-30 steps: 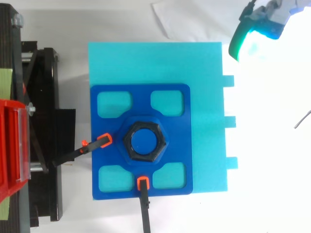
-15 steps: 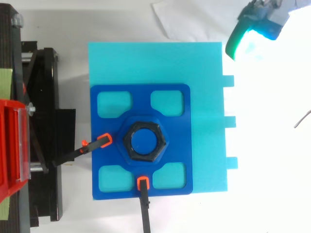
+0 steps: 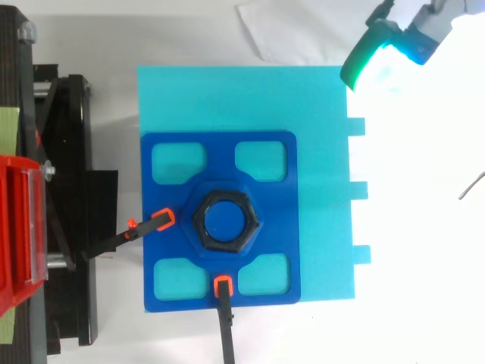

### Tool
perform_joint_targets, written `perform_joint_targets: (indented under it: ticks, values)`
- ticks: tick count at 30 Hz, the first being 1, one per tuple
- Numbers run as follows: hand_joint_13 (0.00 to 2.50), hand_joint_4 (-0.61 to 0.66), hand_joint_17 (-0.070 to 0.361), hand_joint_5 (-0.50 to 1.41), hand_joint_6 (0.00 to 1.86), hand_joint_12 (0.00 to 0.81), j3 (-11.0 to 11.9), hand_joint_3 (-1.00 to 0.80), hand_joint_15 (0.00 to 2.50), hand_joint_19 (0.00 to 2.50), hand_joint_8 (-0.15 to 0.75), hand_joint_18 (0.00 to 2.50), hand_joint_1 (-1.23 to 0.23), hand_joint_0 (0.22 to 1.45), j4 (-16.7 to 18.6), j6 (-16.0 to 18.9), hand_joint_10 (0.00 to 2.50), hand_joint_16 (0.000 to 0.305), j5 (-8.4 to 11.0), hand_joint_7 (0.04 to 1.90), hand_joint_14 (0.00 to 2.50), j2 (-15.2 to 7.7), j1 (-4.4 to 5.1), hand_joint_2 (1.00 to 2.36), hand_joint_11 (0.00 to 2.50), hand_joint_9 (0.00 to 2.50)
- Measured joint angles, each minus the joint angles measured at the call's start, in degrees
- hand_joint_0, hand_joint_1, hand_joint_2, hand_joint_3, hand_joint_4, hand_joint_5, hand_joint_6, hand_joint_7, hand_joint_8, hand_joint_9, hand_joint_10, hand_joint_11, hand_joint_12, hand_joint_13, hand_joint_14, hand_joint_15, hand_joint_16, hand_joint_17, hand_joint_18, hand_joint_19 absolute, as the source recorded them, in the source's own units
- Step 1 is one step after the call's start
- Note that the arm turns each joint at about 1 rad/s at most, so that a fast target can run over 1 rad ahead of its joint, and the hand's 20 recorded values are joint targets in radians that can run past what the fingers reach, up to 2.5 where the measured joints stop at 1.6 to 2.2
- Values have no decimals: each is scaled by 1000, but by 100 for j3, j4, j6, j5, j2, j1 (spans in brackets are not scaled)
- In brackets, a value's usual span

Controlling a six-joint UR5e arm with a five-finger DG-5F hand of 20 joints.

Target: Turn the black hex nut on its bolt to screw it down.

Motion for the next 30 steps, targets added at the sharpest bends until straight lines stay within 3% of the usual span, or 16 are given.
perform_joint_targets:
  ticks: [12, 30]
  values:
    - [0, 66, 120, -286, 500, 321, 0, -500, 0, 144, 146, 0, -26, 439, 0, 1, 0, 54, 3, 500, 0, 0, 0, 1000, 0, 0]
    - [0, 101, 119, -271, 500, 314, 0, -500, 0, 127, 147, 0, -178, 457, 0, -3, 0, 53, 3, 500, 0, 0, 0, 1000, 0, 0]
